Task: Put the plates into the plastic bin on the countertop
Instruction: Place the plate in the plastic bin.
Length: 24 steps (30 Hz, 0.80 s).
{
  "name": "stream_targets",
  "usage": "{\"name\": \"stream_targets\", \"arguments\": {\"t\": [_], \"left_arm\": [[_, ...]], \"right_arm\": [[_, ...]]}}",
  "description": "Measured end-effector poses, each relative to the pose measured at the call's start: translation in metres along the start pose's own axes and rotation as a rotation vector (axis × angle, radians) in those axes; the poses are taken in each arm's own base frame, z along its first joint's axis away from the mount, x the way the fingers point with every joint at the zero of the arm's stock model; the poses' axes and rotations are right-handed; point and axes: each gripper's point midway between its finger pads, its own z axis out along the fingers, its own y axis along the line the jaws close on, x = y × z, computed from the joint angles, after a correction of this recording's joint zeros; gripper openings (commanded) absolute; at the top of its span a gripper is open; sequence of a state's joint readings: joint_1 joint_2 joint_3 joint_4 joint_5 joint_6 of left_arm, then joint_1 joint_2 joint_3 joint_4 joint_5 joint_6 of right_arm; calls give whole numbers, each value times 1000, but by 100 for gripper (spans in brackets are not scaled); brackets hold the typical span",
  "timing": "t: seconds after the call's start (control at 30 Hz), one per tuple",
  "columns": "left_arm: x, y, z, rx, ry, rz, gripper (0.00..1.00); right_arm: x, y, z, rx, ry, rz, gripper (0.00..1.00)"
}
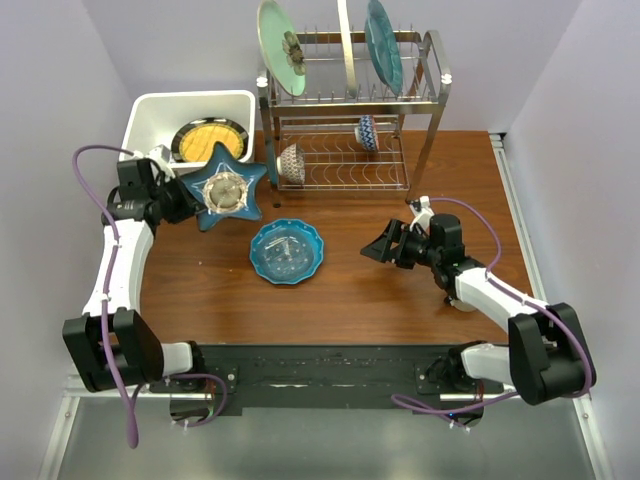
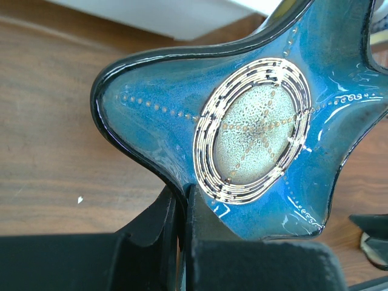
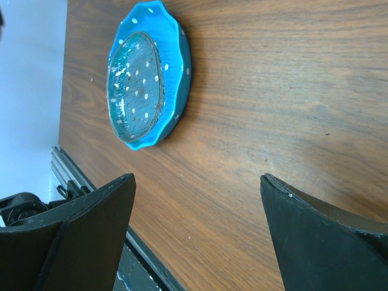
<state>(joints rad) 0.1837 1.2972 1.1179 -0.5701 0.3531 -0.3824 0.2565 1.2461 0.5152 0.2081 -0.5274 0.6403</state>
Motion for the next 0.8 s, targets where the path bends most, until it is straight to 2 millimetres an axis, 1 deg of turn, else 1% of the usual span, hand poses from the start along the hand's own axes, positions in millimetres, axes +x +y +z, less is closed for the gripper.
{"name": "stream_targets", "arguments": {"t": [0.2,0.3,0.5,0.8], "left_arm": [[-22,-9,3,31,-44,-24,0],[-30,-10,5,32,-60,-34,0],[-47,-9,9,27,-88,-75,0],[-84,-7,17,5,-152,-105,0]], "right_arm": [[4,-1,1,-3,19,7,88],[4,-1,1,-2,21,7,88],[5,-2,1,-1,23,6,88],[5,-2,1,1,24,7,88]]}}
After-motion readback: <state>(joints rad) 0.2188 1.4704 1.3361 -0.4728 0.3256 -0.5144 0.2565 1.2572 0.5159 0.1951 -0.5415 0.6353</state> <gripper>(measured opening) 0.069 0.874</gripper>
